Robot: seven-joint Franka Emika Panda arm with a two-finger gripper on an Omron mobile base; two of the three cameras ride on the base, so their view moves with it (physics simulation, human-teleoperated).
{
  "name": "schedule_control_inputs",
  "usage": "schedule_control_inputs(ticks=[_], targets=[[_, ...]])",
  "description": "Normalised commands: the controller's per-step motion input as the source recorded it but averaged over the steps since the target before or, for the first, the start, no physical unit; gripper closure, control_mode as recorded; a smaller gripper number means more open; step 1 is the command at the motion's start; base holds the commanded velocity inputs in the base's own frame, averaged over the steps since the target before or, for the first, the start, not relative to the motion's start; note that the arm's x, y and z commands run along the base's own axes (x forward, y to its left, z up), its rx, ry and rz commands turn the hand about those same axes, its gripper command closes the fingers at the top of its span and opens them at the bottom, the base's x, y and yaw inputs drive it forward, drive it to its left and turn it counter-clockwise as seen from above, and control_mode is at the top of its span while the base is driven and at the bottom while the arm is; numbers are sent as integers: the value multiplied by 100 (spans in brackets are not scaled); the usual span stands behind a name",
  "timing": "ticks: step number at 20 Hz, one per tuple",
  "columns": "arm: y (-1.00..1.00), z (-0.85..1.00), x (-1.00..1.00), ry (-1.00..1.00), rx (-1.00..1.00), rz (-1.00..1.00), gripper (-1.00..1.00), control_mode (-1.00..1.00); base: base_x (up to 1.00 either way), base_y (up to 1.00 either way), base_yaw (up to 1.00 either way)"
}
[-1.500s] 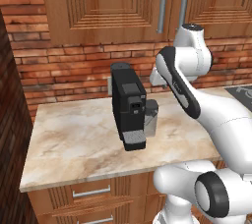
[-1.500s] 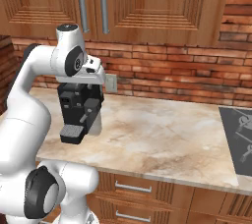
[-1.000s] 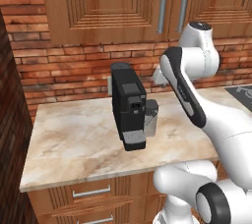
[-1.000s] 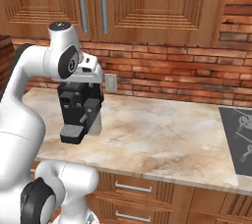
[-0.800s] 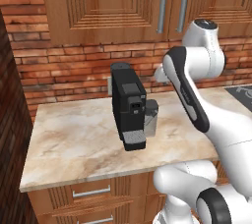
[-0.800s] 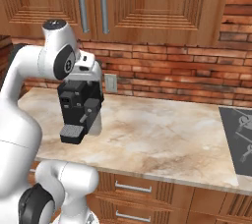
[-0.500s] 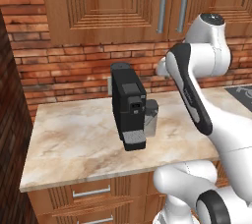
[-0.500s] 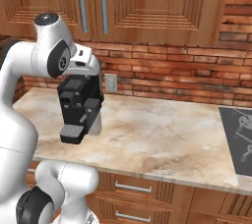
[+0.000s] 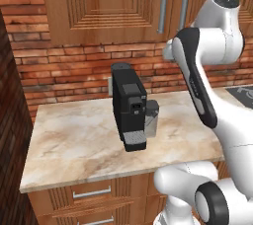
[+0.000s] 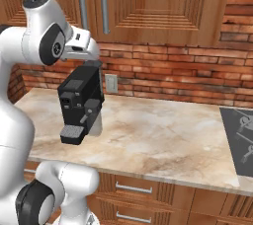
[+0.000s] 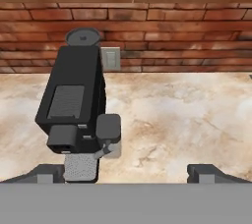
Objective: Move the bowls from the cabinet to the plates on the dining table.
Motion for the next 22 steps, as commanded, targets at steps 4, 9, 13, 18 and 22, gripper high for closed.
schedule_control_inputs(ticks=[4, 9, 13, 18, 22], targets=[[-20, 55, -2, -8, 2, -4, -100, -100, 0, 0, 0], [-18, 45, 0, -9, 0, -2, -100, -100, 0, 0, 0], [-17, 40, 0, -11, 0, -1, -100, -100, 0, 0, 0], [-16, 34, 0, -14, 0, -1, -100, -100, 0, 0, 0], [-8, 24, 0, -18, 0, 0, -100, -100, 0, 0, 0]])
